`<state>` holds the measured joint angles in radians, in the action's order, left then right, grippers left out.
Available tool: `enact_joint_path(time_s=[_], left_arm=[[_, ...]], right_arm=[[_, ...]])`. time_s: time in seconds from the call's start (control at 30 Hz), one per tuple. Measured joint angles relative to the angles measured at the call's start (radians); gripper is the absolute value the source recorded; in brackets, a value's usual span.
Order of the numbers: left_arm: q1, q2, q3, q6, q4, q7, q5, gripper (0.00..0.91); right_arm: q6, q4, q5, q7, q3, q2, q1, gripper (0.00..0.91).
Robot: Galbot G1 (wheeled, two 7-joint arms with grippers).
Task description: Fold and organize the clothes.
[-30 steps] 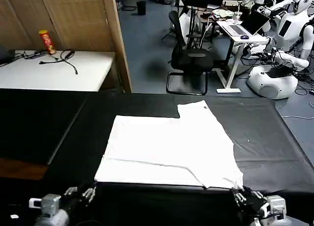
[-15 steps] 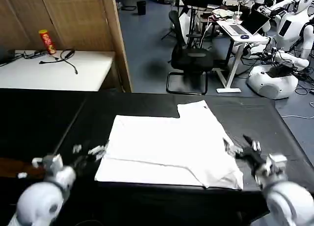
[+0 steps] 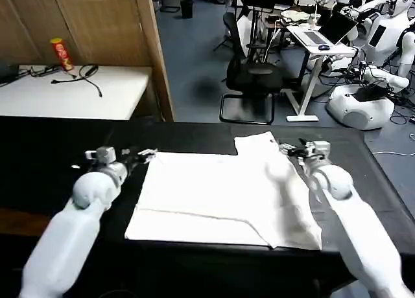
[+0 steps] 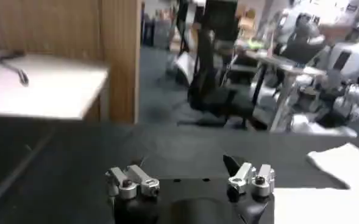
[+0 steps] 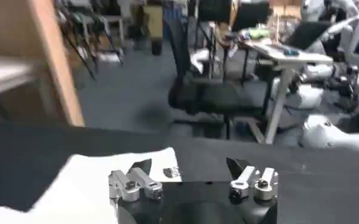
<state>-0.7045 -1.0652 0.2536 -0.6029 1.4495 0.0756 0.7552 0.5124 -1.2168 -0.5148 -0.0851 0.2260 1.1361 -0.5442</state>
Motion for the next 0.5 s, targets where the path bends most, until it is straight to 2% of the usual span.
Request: enact_joint_path(time_s=[0.17,0.4,0.43,0.47,0.5], left_arm=[[0.029,-0.022,-0.034,0.006,-0.072,-0.020,-0.044,0.878],[0.057,-0.053,-0.046,0.054,-0.139,-0.029,-0.096,0.878],[0.063,-0.057,-0.046,0.057,-0.147,-0.028,-0.098,0.741],[0.067,-0.060,-0.046,0.058,-0.155,-0.028,-0.098,0.673],[0.069,-0.062,-0.046,0.058,-0.162,-0.028,-0.097,0.312]], right_arm=[[0.006,0.069,0.014,0.014,-0.017,0.030,0.025,0.878],[0.017,0.091,0.017,0.014,-0.020,0.043,0.032,0.878],[0.019,0.092,0.017,0.014,-0.020,0.044,0.030,0.878],[0.020,0.093,0.017,0.015,-0.019,0.045,0.029,0.878],[0.021,0.094,0.017,0.015,-0.019,0.046,0.028,0.848]])
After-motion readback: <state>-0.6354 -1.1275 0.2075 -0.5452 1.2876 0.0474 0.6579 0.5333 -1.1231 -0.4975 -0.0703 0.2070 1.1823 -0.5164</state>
